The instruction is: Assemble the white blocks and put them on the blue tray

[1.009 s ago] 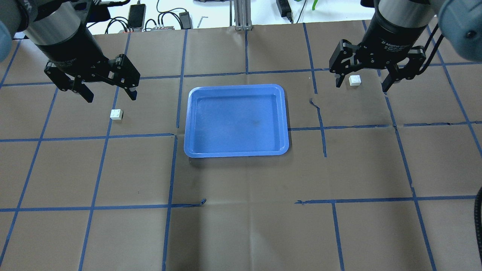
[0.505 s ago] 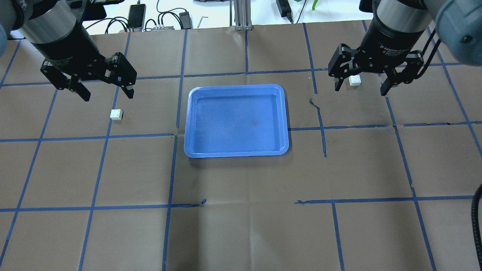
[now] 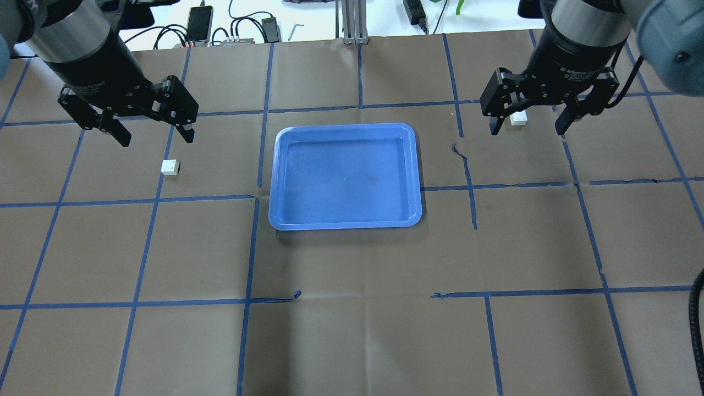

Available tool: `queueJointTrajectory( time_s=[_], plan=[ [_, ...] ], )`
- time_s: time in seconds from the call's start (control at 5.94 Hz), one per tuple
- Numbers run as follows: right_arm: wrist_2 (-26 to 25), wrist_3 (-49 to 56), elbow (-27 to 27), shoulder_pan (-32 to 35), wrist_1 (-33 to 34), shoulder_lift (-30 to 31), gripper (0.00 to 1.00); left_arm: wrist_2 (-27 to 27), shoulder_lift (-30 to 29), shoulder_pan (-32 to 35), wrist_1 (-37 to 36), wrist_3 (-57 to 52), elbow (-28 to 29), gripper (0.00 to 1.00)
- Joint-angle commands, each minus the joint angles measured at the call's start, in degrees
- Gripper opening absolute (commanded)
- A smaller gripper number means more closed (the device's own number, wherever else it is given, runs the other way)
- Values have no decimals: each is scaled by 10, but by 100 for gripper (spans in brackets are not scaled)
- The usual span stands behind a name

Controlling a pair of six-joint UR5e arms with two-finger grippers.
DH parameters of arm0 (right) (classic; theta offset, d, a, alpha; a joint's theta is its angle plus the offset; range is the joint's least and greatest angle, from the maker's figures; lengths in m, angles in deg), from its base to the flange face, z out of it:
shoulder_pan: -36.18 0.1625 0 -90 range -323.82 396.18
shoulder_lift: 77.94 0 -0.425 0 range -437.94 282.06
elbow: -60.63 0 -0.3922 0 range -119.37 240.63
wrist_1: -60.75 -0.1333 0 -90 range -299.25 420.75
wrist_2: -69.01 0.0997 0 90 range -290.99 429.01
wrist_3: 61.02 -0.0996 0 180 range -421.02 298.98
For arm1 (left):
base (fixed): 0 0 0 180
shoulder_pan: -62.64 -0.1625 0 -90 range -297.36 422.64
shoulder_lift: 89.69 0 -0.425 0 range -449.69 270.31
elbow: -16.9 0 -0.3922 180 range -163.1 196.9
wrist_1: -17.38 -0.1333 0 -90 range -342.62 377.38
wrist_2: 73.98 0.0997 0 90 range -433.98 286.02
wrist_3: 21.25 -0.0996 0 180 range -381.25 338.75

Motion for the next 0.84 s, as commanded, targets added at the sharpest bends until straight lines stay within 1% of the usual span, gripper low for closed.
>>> queueJointTrajectory(
  time_s=[0.0,0.17,0.34,0.5,0.67],
  plan=[
    [-2,266,-1,-6,5,-12,100,38,-28,-45,-12,-32,-16,99],
    [4,400,4,-21,20,-34,100,39,-70,-76,-35,-53,-1,99],
    [6,558,9,-49,50,-49,100,38,-96,-97,-75,-102,-10,99],
    [7,701,33,-86,50,-79,100,36,-132,-109,-125,-120,-15,99],
    [9,816,101,-110,48,-134,100,38,-176,-116,-137,-132,1,99]
  ],
)
